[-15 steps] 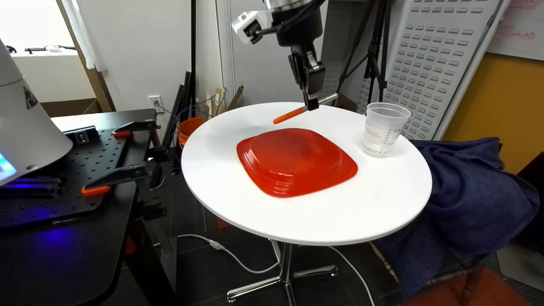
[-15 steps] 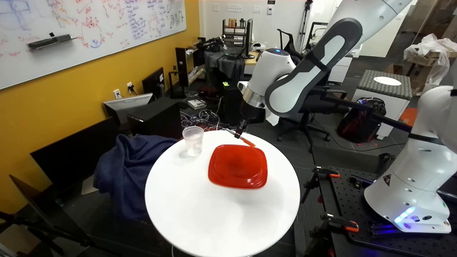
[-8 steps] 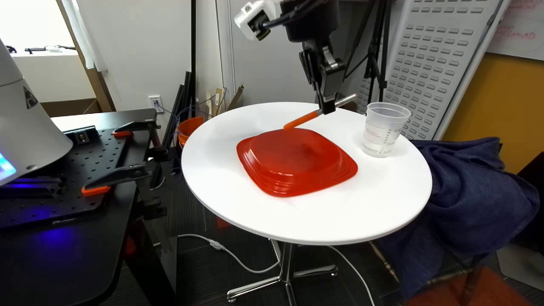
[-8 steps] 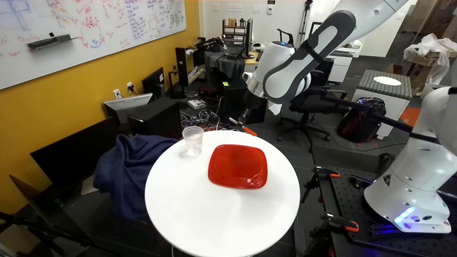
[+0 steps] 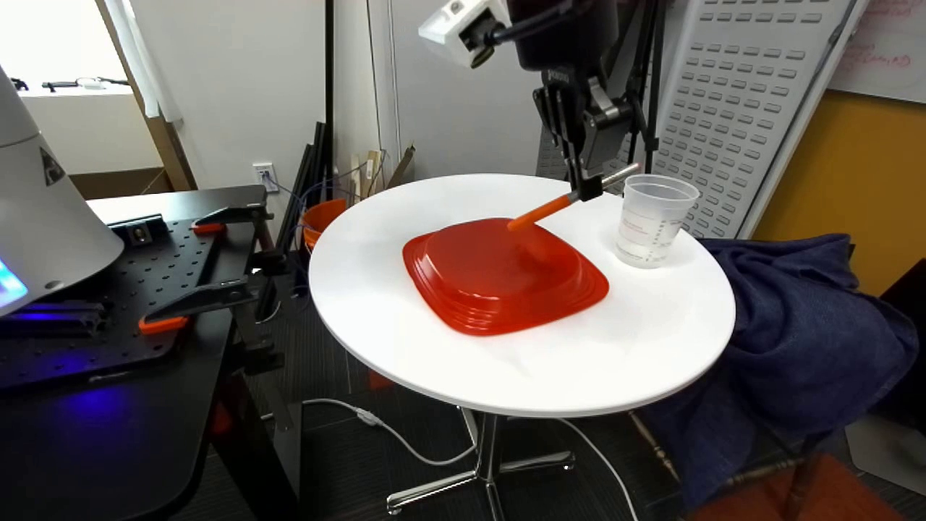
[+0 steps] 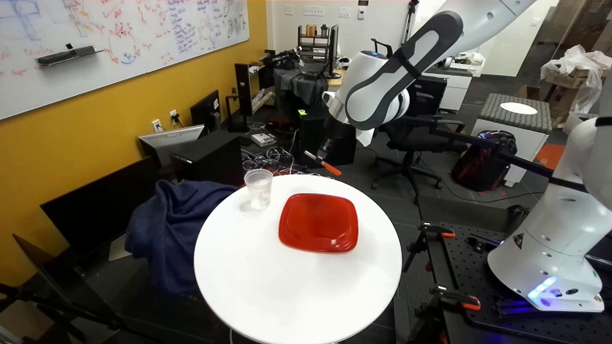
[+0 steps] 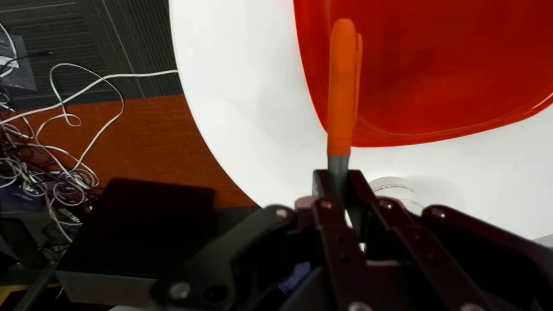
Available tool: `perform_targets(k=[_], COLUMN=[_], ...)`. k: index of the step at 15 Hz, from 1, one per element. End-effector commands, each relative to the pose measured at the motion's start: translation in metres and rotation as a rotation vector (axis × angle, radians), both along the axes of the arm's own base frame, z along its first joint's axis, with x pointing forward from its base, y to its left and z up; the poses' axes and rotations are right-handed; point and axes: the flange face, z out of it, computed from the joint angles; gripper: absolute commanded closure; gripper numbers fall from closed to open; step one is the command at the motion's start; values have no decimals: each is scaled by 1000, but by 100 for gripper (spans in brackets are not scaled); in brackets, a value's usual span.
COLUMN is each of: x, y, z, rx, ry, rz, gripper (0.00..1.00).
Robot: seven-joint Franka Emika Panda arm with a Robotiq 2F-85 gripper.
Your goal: Move the pen to the right
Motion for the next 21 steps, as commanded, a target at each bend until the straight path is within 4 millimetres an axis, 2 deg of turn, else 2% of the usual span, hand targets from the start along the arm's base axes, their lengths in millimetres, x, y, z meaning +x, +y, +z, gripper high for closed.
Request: perform_targets(k=[1,11,21], x=[13,16,41], y=[-13,-53,-66], z=[-9,-45,-78], rx=[20,40,53], ry=[23,119,192], rz=[45,26,45], gripper=[97,97,97])
